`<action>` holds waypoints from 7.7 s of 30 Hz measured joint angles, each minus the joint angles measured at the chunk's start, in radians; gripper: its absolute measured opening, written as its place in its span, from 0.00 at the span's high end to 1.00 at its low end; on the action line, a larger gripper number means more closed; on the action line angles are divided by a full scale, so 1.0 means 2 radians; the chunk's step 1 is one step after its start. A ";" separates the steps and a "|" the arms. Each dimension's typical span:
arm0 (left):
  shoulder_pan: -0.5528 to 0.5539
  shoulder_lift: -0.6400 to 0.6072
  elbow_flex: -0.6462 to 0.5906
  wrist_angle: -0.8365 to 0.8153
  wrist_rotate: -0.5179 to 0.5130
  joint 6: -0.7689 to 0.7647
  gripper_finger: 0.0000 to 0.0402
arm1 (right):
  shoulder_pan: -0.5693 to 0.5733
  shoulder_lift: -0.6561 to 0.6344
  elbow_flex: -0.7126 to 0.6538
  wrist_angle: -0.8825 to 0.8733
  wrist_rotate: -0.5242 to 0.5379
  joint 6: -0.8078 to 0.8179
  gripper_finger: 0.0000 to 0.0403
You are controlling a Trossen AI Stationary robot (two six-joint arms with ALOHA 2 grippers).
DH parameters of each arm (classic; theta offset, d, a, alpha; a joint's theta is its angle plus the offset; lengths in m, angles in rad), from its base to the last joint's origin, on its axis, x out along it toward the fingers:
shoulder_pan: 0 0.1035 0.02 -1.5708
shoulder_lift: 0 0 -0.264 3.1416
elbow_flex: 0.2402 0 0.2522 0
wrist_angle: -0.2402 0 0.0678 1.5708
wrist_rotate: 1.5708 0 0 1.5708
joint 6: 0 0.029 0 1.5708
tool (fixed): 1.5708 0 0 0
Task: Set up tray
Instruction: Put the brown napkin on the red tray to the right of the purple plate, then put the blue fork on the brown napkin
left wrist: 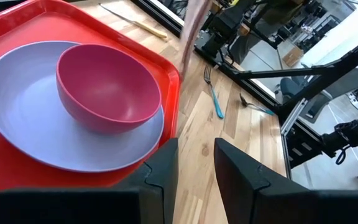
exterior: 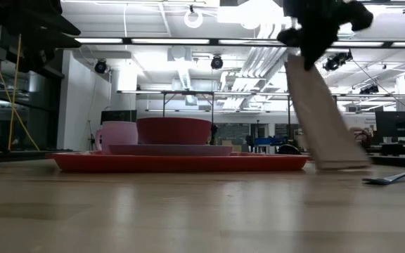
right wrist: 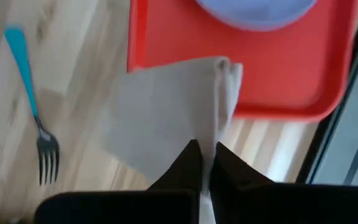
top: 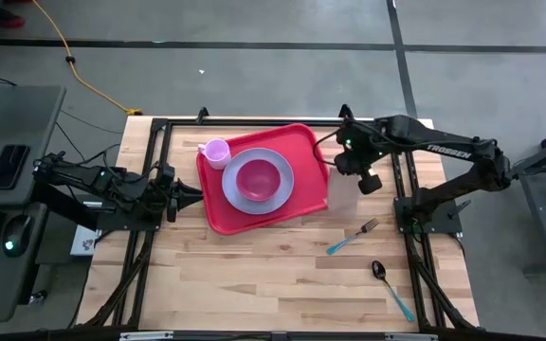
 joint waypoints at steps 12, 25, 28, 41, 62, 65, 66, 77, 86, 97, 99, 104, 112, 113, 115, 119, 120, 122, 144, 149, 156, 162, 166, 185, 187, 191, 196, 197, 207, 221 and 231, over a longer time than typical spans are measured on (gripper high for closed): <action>0.000 0.000 0.000 0.000 0.000 0.011 0.67 | 0.018 0.062 0.042 0.017 -0.032 -0.026 1.00; 0.000 0.000 0.000 0.000 0.019 0.016 0.67 | -0.032 0.162 0.041 0.092 -0.052 -0.084 1.00; 0.000 0.000 0.000 0.000 0.019 0.016 0.67 | -0.047 0.182 0.041 0.106 -0.052 -0.087 1.00; 0.000 0.000 0.000 0.000 0.019 0.016 0.67 | -0.085 0.275 0.041 0.166 -0.052 -0.080 1.00; 0.000 0.000 0.000 0.000 0.019 0.014 0.67 | -0.122 0.345 0.042 0.270 -0.039 -0.081 1.00; 0.000 0.000 0.000 0.000 0.019 0.011 0.67 | -0.122 0.350 0.042 0.283 -0.037 -0.084 1.00; 0.000 0.000 0.000 0.001 0.019 0.011 0.67 | -0.122 0.350 0.042 0.288 -0.036 -0.086 1.00; 0.000 0.000 0.000 0.004 0.019 0.010 0.67 | -0.145 0.351 0.042 0.331 -0.026 -0.076 1.00; 0.000 0.000 0.000 0.004 0.019 0.010 0.67 | -0.147 0.351 0.042 0.336 -0.046 -0.065 1.00; 0.000 0.000 0.000 0.004 0.019 0.009 0.67 | -0.145 0.351 0.042 0.358 -0.046 -0.068 1.00; 0.000 0.000 0.000 0.004 0.019 0.008 0.67 | -0.144 0.351 0.042 0.364 -0.046 -0.068 1.00; 0.000 0.000 0.000 0.004 0.019 0.008 0.67 | -0.144 0.351 0.042 0.370 -0.050 -0.066 1.00; 0.000 0.000 0.000 0.004 0.019 0.008 0.67 | -0.146 0.351 0.042 0.370 -0.048 -0.065 1.00; 0.000 0.000 0.000 0.004 0.019 0.008 0.67 | -0.147 0.351 0.042 0.370 -0.048 -0.065 1.00; 0.000 0.000 0.000 0.004 0.019 0.008 0.67 | -0.147 0.351 0.042 0.370 -0.045 -0.064 1.00; 0.000 0.000 0.000 0.004 0.019 0.008 0.67 | -0.147 0.351 0.041 0.371 -0.036 -0.066 1.00; 0.000 0.000 0.000 0.004 0.019 0.008 0.67 | -0.147 0.351 0.041 0.372 -0.037 -0.066 0.99; 0.000 0.000 0.000 0.004 0.019 0.008 0.67 | -0.147 0.351 0.041 0.373 -0.037 -0.067 0.97; 0.000 0.000 0.000 0.004 0.019 0.011 0.67 | -0.145 0.326 0.041 0.392 0.006 -0.077 0.60; 0.000 0.000 0.000 0.004 0.019 0.011 0.67 | -0.139 0.286 0.042 0.374 0.037 -0.043 0.60; 0.000 0.000 0.000 -0.001 0.019 0.015 0.67 | -0.113 0.209 0.042 0.280 0.045 0.071 0.61; 0.000 0.000 0.000 0.000 0.019 0.026 0.67 | -0.086 0.149 0.042 0.188 0.048 0.184 0.61; 0.000 0.000 0.000 -0.001 0.019 0.026 0.67 | -0.064 0.118 0.042 0.127 0.048 0.260 0.63; 0.000 0.000 0.000 0.000 0.097 0.037 0.67 | 0.081 0.060 0.040 -0.050 0.030 0.516 0.65; 0.000 0.001 0.000 0.000 0.112 0.037 0.67 | 0.108 0.060 0.040 -0.057 0.038 0.548 0.65; 0.000 0.001 0.000 0.000 0.141 0.037 0.67 | 0.175 0.060 0.040 -0.069 0.051 0.623 0.65; 0.000 0.001 0.000 0.000 0.184 0.037 0.67 | 0.257 0.060 0.040 -0.079 0.056 0.755 0.65; 0.000 0.001 0.000 0.000 0.192 0.037 0.67 | 0.270 0.060 0.040 -0.083 0.055 0.784 0.65; 0.000 0.001 0.000 -0.004 0.213 0.037 0.67 | 0.363 0.060 0.040 -0.119 0.027 0.989 0.65; 0.000 0.001 0.000 -0.015 0.212 0.037 0.67 | 0.350 0.060 0.040 -0.167 0.040 1.127 0.65; 0.000 0.001 0.000 -0.016 0.220 0.037 0.67 | 0.317 0.041 -0.080 -0.142 -0.031 1.115 0.65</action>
